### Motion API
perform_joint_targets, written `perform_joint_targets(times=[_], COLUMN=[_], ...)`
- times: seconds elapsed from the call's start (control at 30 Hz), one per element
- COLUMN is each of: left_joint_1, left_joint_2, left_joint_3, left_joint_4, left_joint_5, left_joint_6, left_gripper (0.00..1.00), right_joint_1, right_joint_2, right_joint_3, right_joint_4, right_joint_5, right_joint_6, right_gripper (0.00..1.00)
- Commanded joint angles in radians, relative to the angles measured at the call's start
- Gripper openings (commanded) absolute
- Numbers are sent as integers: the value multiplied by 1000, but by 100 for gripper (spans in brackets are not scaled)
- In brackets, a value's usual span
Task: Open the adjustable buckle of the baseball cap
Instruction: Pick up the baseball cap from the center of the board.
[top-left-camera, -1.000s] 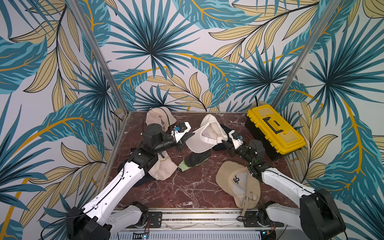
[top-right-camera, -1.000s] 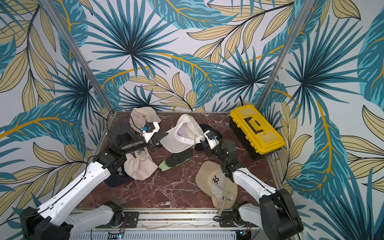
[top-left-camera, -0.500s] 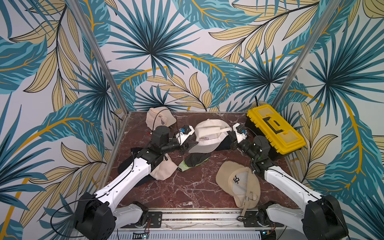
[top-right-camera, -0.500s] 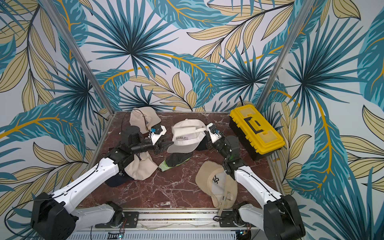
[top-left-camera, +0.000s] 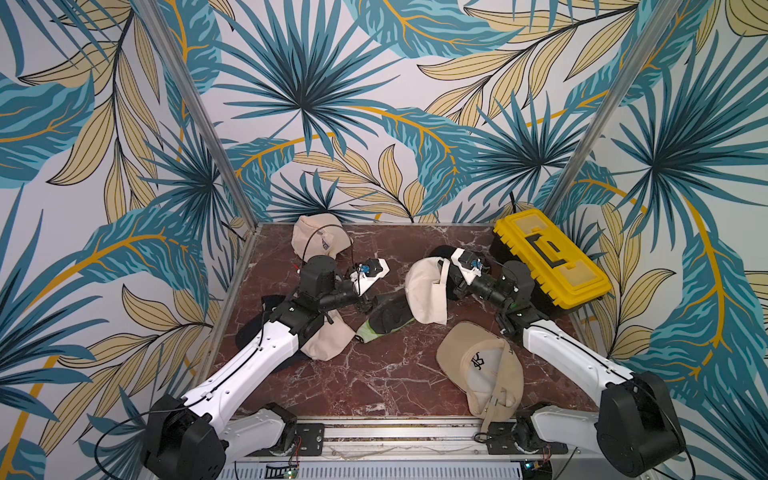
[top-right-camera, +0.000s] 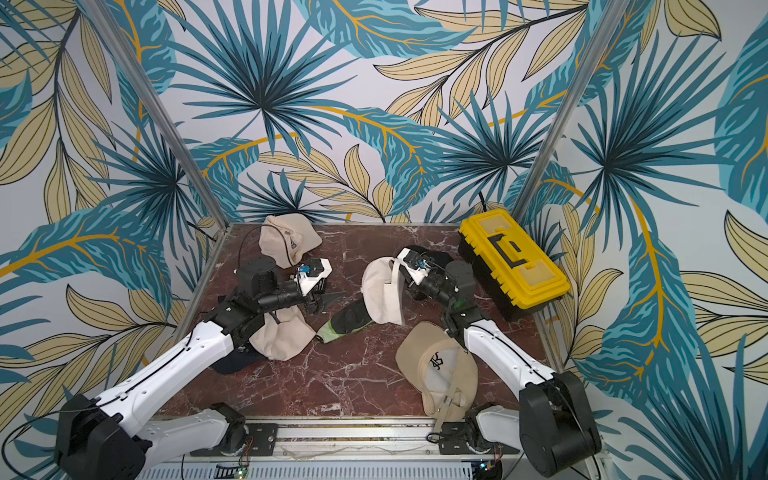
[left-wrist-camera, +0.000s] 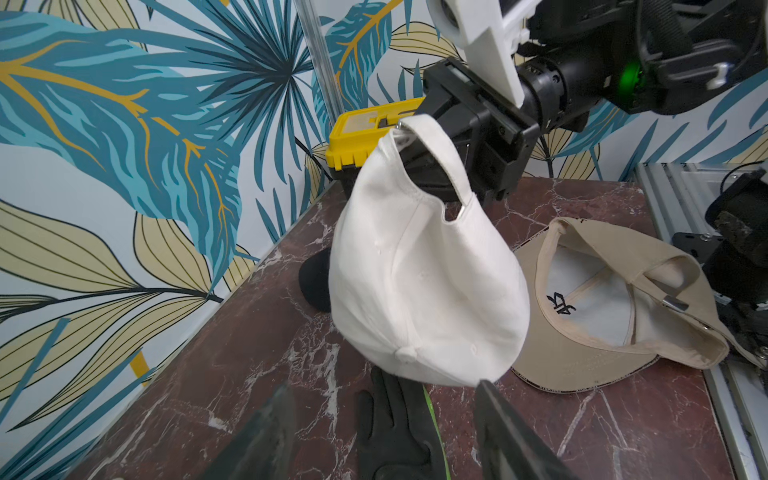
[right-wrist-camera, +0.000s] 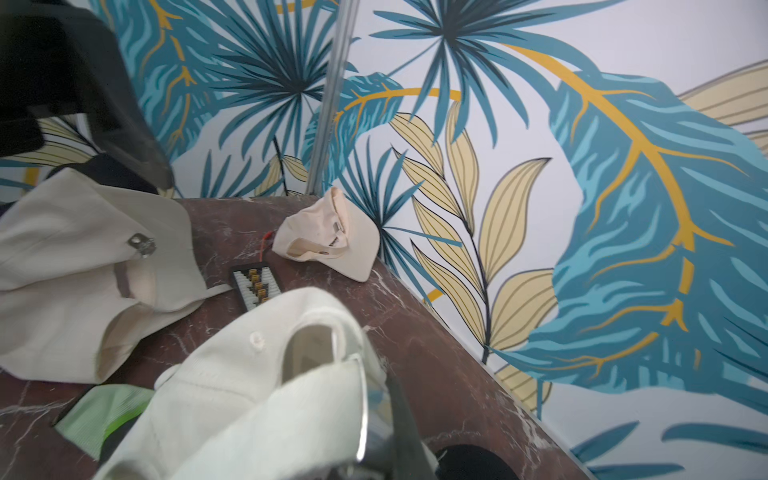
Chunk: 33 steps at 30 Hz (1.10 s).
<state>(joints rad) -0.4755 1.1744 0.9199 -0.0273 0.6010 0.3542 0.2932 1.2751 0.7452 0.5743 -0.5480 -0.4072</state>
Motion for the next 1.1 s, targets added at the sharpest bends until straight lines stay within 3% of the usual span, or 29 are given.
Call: perform_joint_targets(times=[0.0,0.2,0.4,0.53,0.63,0.7,0.77,0.83,1.07], left_joint_1=[-7,-56,-90,-103,-115,-123,-129,-141,-172], left_joint_2=[35,124,185,228,254,261,257,245,208], left_joint_3=[60,124,152,173,186,190,187,170,126], left_joint_4=[10,12,12,12,12,12,12,12,21], left_joint_5=[102,86,82,72,83,54,10,-73,-311], left_joint_6=[9,-20,-24,-24,-11,-8,-6,15,138], left_gripper=[73,73,66,51,23,0,0,0,0], right_joint_1=[-3,-1,13,26,29,29,29,29,24], right_joint_2=[17,48,50,33,27,26,32,32,-126], right_joint_3=[24,13,5,10,10,21,50,73,0], right_joint_4=[45,67,55,4,-14,-37,-75,-149,-361], right_joint_5=[-202,-361,-407,-421,-422,-380,-288,-251,-165], right_joint_6=[-51,-92,-107,-126,-120,-53,108,198,346], right_gripper=[0,0,0,2,4,12,40,54,70])
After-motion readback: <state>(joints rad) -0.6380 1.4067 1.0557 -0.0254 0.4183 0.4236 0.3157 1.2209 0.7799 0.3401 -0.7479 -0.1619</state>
